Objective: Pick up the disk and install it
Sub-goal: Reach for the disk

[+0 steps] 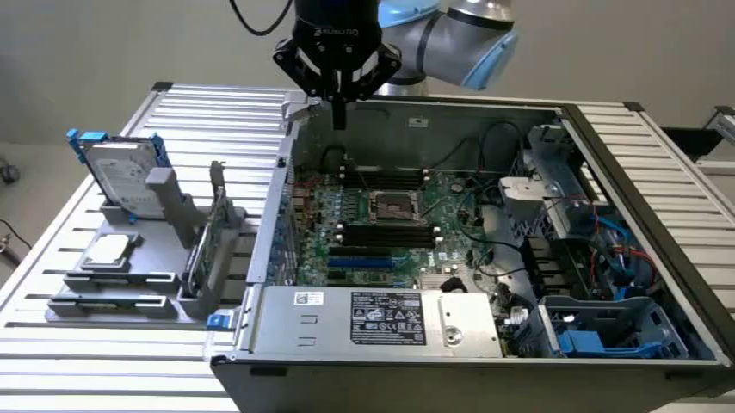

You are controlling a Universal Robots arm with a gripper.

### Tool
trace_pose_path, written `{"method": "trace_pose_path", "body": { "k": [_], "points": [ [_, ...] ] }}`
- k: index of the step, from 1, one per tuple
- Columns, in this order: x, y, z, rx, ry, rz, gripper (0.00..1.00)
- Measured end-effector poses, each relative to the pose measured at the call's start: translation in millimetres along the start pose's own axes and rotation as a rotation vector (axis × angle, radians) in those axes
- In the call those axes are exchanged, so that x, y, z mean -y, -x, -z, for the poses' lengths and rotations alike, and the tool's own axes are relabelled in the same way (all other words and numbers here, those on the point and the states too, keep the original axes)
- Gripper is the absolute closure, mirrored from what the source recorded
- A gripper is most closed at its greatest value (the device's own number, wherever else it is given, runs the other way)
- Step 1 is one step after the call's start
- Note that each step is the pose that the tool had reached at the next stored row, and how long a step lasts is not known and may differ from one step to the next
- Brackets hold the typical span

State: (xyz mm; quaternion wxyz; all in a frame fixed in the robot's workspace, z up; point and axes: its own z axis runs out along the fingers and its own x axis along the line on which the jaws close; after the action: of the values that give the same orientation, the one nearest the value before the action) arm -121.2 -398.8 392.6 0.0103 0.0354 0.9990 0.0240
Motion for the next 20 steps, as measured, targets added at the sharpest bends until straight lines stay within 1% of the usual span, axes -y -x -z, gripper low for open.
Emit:
{"method": "trace_pose_path", "body": {
  "k": [12, 14, 20],
  "points": [
    [-0.3, -0.3, 0.0, -0.0001, -0.0001, 0.000, 0.89],
    [-5.1, -6.2, -0.1, -0.0001, -0.0001, 0.000, 0.89],
    [-17.8, -33.2, -0.3, 0.0000, 0.0000, 0.000, 0.89]
  ]
}}
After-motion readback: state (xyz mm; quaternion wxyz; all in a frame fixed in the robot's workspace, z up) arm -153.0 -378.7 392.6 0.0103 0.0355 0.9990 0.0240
